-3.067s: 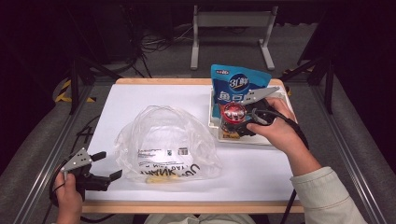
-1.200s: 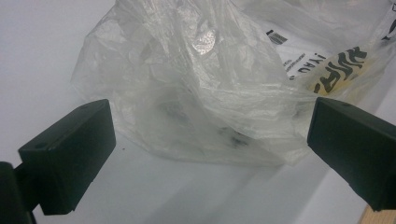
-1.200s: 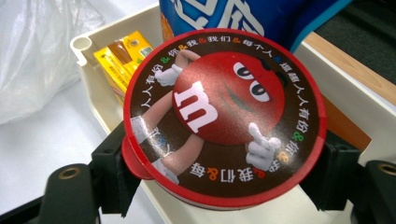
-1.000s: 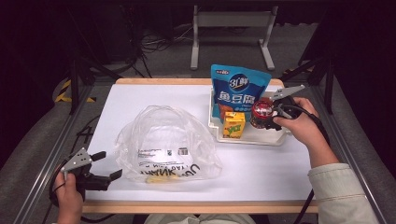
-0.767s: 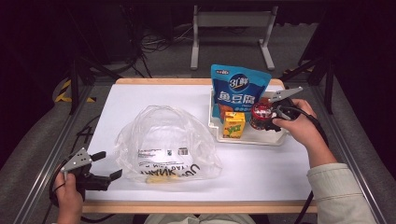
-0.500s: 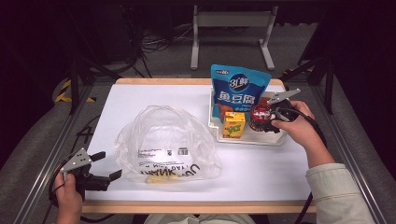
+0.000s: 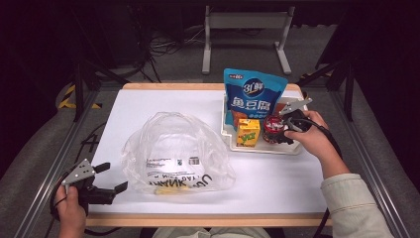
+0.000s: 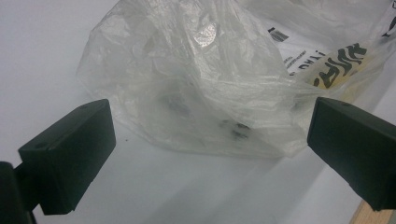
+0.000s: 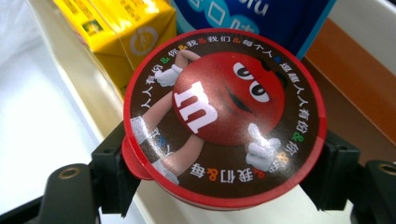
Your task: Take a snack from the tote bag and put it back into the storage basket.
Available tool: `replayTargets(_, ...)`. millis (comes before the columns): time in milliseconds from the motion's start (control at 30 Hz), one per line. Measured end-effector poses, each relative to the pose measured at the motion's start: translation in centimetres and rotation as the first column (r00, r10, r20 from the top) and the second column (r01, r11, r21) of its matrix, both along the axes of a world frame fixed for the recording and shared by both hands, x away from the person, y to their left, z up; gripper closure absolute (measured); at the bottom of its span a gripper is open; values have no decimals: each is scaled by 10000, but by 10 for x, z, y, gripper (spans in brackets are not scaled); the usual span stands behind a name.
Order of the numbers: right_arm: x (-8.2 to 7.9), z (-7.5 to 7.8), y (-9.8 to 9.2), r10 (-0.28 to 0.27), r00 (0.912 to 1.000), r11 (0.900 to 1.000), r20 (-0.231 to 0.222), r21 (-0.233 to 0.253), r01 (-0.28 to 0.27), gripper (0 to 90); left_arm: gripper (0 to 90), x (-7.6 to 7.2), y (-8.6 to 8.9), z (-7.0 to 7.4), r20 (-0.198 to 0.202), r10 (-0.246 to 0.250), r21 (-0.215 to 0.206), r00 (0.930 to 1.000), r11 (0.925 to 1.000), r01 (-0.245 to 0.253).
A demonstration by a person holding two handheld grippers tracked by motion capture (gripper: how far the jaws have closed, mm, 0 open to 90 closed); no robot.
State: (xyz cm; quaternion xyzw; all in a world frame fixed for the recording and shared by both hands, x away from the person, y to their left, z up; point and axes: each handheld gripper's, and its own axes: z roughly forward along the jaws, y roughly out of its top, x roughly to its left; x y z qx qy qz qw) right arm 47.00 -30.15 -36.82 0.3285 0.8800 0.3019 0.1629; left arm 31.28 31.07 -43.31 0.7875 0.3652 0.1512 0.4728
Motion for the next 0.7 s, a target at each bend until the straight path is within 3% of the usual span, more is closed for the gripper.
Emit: replayTargets(700, 6, -17, 1, 40, 9995, 9997, -312, -247, -48, 258, 15, 0, 0, 0, -36, -11, 17, 10000, 10000, 11)
